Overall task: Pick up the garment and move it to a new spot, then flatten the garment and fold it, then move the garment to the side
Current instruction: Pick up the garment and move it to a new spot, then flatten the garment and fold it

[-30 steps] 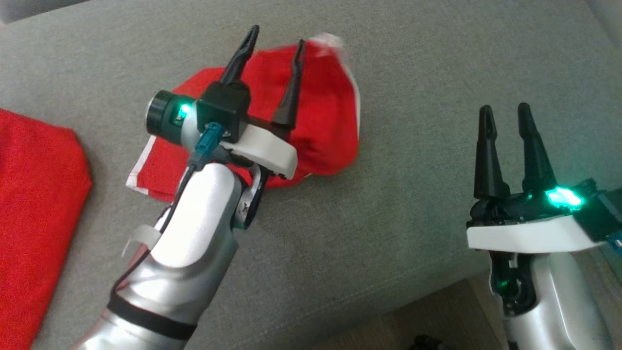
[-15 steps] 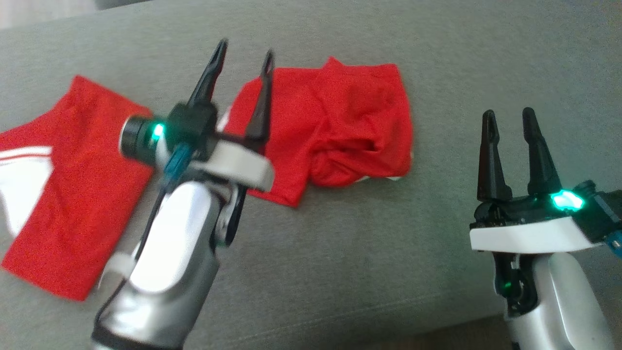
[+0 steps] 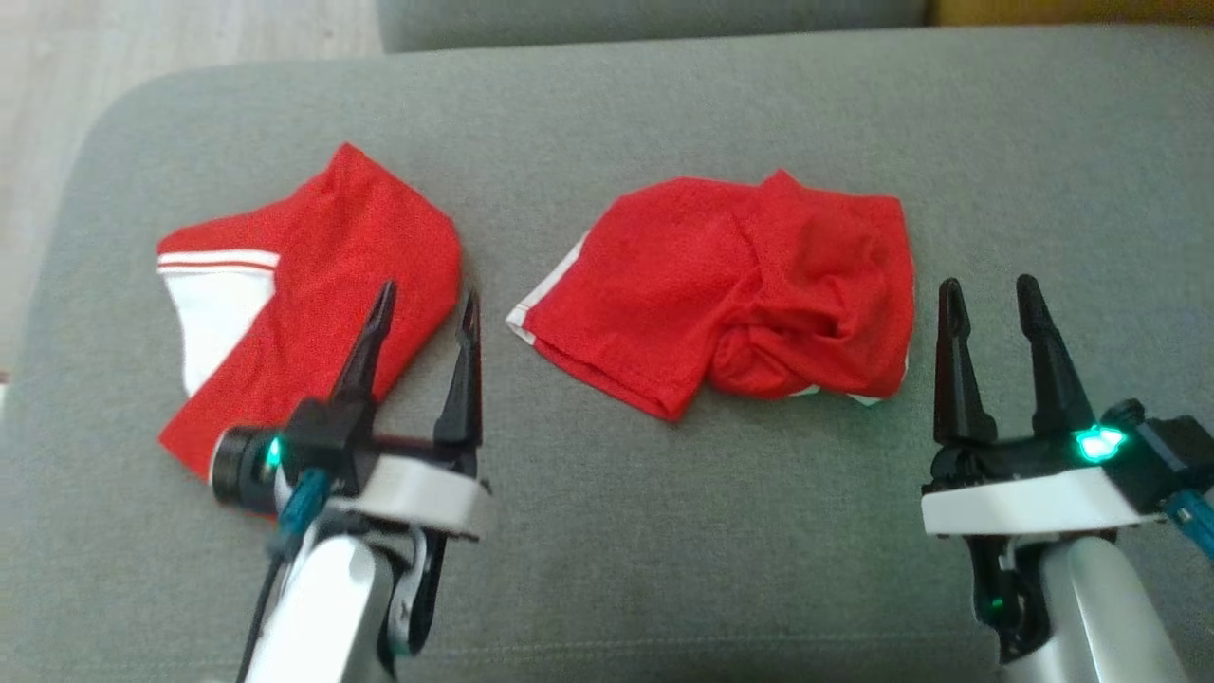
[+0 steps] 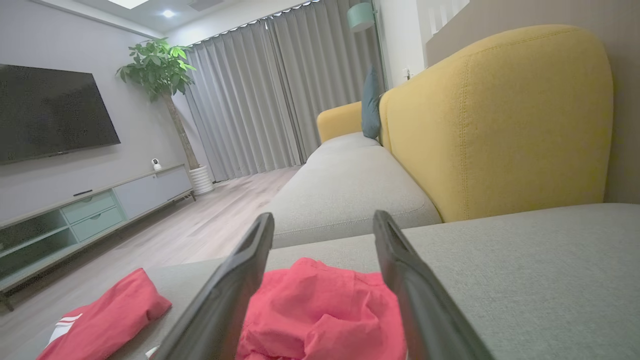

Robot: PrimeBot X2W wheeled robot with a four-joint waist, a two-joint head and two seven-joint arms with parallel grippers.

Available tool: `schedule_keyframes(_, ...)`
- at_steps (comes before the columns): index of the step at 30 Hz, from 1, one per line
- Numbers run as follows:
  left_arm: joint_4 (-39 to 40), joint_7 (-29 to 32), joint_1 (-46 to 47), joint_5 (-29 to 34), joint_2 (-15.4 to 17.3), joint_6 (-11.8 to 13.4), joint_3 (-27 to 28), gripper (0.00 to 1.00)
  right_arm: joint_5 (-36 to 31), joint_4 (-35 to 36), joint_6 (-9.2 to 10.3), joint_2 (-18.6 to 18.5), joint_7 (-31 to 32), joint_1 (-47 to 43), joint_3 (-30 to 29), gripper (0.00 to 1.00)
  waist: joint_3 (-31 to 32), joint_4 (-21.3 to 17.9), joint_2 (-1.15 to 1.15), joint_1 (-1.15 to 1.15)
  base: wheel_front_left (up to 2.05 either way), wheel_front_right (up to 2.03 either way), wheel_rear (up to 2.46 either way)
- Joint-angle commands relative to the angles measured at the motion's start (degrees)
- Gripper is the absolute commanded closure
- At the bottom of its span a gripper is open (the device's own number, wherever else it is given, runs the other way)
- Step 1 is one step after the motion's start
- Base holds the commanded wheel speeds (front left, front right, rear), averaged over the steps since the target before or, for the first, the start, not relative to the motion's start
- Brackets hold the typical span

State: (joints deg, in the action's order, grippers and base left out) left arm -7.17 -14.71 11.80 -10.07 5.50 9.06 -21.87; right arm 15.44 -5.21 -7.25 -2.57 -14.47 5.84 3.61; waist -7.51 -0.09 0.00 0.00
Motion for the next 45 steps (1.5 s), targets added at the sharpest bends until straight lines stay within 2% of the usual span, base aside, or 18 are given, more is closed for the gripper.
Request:
schedule_keyframes(1, 2.3, -0.3, 1.1, 0.6, 0.3, 0.0, 2.3, 0.00, -0.5, 1.5, -0.24, -0.3, -0.5, 0.2, 1.2, 0.00, 1.1, 0.9, 0.00, 0.00, 0.00, 0.00, 0.00)
schedule_keyframes(12, 4.6, -0.3, -1.6, 2.1, -1.7, -1.6, 4.8, 0.00, -1.8, 1.1, -0.24, -0.3, -0.5, 0.4, 2.2, 0.00, 0.5, 1.8, 0.00, 0.00, 0.00, 0.00, 0.00)
schedule_keyframes(18, 4.5, -0.3, -0.6, 2.4, -2.3, -2.8, 4.5, 0.00, -5.6, -0.6, -0.24, -0.3, -0.5, 2.9, 7.7, 0.00, -1.6, 3.9, 0.00, 0.00, 0.00, 0.00, 0.00)
schedule_keyframes(25, 4.2, -0.3, 0.4, 1.7, -2.5, -3.2, 3.7, 0.00, -7.8, -11.0, -0.24, -0.3, 4.1, 9.0, 16.3, 0.00, -4.3, 8.0, 0.00, 0.00, 0.00, 0.00, 0.00)
schedule_keyframes(29, 4.4, -0.3, 1.1, 1.0, -2.6, -3.0, 3.0, 0.00, -9.8, -17.4, -0.24, -0.3, 6.6, 13.5, 19.0, 0.00, -5.9, 10.2, 0.00, 0.00, 0.00, 0.00, 0.00)
schedule_keyframes(38, 4.7, -0.3, 2.7, -1.1, -2.6, -1.7, 0.7, 0.00, -15.0, -29.3, -0.24, -0.3, 7.9, 19.5, 20.0, 0.00, -9.0, 13.8, 0.00, 0.00, 0.00, 0.00, 0.00)
schedule_keyframes(45, 4.8, -0.3, 3.5, -1.9, -2.6, -1.1, -0.1, 0.00, -17.5, -36.3, -0.24, -0.3, 9.3, 22.7, 19.5, 0.00, -10.6, 14.9, 0.00, 0.00, 0.00, 0.00, 0.00)
